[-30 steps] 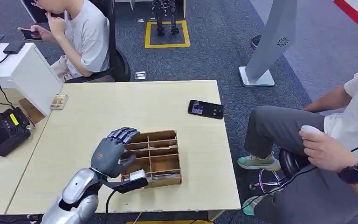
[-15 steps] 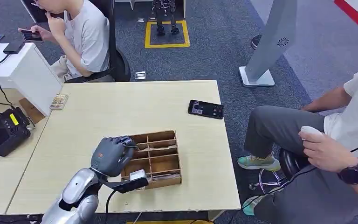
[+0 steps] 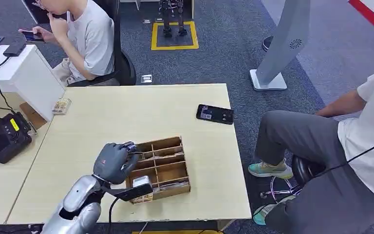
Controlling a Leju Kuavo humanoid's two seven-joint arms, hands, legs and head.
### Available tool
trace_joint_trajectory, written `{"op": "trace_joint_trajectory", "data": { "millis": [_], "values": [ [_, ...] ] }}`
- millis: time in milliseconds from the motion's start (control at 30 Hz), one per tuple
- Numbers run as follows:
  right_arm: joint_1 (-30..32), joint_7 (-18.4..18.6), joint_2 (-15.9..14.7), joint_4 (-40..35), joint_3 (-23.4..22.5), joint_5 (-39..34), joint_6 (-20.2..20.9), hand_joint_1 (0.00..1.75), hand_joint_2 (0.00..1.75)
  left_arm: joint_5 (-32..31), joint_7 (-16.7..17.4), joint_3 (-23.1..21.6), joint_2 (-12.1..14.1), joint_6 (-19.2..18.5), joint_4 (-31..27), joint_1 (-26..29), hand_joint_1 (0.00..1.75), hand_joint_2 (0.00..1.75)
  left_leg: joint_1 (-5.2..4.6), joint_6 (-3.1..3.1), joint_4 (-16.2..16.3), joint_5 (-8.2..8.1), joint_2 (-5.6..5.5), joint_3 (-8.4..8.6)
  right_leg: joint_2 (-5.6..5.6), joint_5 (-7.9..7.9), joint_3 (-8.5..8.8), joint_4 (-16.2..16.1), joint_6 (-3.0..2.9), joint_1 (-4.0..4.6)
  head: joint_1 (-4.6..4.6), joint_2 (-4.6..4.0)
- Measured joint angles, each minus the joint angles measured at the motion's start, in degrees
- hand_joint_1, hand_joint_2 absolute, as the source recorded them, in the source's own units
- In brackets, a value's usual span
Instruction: Pass the card to the sensor for recognition and then transmit it.
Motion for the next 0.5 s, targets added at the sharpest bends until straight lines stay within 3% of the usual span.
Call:
{"op": "trace_joint_trajectory", "data": {
  "millis": [133, 233, 333, 500],
  "values": [
    [0.1, 0.3, 0.0, 0.0, 0.0, 0.0, 0.0, 0.0, 1.75, 8.7, -0.8, 3.1, 2.5, -5.0, -6.0, -1.3, 1.75, 1.75, 0.01, -0.01, 0.0, 0.01, -0.01, 0.0, 0.0, 0.0, -0.01, 0.0, 0.0, 0.0, -0.02, 0.0],
    [0.1, 0.3, 0.0, 0.0, 0.0, 0.0, 0.0, 0.0, 1.75, 9.4, -0.8, 4.2, 3.5, -5.9, -8.3, -1.9, 1.75, 1.75, 0.01, -0.02, 0.0, 0.01, 0.0, 0.0, 0.0, 0.0, -0.01, 0.0, 0.0, 0.0, 0.0, 0.0],
    [0.1, 0.7, 0.0, 0.0, -0.2, -0.1, 0.1, 0.0, 1.75, 14.1, -2.4, 5.2, 4.9, -6.4, -11.3, -2.7, 1.75, 1.75, 0.04, -0.02, 0.0, 0.03, 0.01, -0.01, 0.01, 0.0, -0.02, 0.0, 0.0, 0.0, 0.02, 0.0],
    [0.4, 1.1, 0.0, 0.0, -0.8, -0.1, 0.3, 0.0, 1.75, 26.1, 0.7, 10.6, 11.8, -14.2, -19.7, -11.3, 1.75, 1.75, 0.05, -0.06, 0.0, 0.07, -0.01, -0.05, -0.01, 0.05, -0.06, 0.0, -0.07, 0.05, 0.0, 0.0]
  ]
}}
